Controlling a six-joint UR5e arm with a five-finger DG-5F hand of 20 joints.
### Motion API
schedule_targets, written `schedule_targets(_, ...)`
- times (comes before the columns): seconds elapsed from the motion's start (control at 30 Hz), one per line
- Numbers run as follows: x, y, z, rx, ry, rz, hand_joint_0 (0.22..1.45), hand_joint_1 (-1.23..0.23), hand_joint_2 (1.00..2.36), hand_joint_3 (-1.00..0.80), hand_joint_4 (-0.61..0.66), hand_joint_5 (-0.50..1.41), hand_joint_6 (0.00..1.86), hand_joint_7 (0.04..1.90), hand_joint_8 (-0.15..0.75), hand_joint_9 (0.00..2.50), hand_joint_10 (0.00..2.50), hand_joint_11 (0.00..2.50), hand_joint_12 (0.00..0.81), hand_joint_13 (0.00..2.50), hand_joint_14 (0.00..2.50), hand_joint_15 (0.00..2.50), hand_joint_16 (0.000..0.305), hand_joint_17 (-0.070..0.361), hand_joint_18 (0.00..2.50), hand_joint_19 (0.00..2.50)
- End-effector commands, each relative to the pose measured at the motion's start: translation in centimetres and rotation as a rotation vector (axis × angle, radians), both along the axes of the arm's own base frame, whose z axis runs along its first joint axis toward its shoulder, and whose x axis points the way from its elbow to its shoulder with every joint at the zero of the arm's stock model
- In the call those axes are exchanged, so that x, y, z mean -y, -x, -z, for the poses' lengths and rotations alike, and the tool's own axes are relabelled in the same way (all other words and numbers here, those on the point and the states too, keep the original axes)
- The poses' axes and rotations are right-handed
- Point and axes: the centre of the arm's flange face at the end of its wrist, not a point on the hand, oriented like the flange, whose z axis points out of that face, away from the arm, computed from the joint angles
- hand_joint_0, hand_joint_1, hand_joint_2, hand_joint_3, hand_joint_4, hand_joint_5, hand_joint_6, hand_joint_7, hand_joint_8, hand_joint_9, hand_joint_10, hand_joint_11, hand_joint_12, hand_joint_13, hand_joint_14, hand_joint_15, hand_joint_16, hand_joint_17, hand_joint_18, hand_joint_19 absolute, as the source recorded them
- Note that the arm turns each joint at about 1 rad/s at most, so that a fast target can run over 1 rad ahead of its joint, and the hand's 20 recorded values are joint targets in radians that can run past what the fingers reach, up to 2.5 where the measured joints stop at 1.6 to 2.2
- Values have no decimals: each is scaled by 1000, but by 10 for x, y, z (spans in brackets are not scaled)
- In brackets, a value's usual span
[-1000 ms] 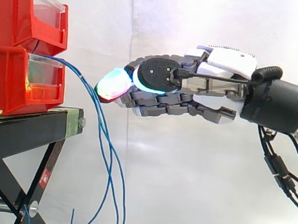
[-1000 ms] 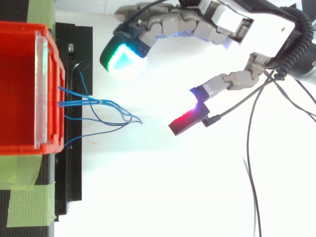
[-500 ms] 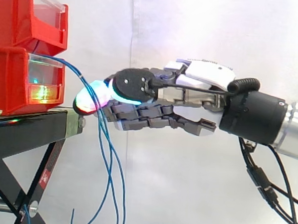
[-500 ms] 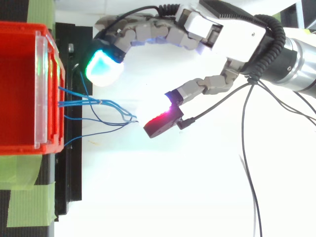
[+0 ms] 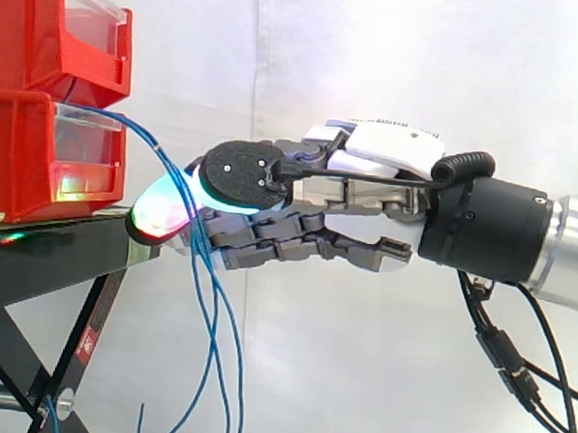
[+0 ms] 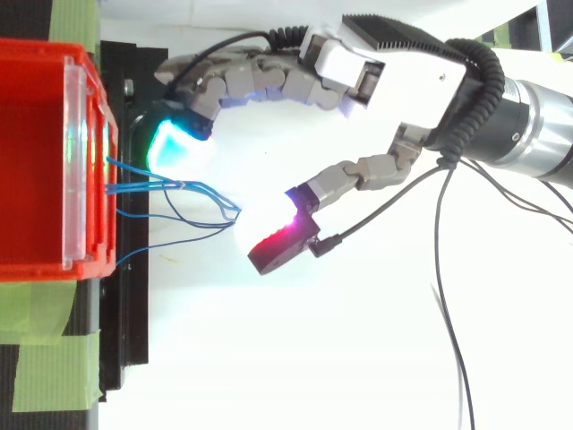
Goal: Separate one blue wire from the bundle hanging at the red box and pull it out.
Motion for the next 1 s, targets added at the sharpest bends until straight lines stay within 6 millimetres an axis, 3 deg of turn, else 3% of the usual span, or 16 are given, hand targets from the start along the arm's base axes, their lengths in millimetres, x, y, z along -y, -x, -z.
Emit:
schedule_targets(0.0,-4,0,0,-2,-1,-4,539,-686,1000,-500,339,-134,503,959,337,606,5,164,413,381,7,190,58,130,388,180)
schedule_targets(0.27,-4,-5,-6,11,-17,11,546,-698,1000,-500,337,-129,503,981,338,625,5,182,414,397,6,194,57,129,415,195)
schedule_targets(0.47,1,-18,-24,39,-91,2,549,-701,1000,-500,342,-128,503,992,338,633,5,187,414,404,6,203,57,128,428,199)
schedule_targets(0.97,1,-17,-20,5,-99,1,566,-732,1000,-500,308,-109,502,1173,335,646,9,223,413,414,6,215,56,125,440,211)
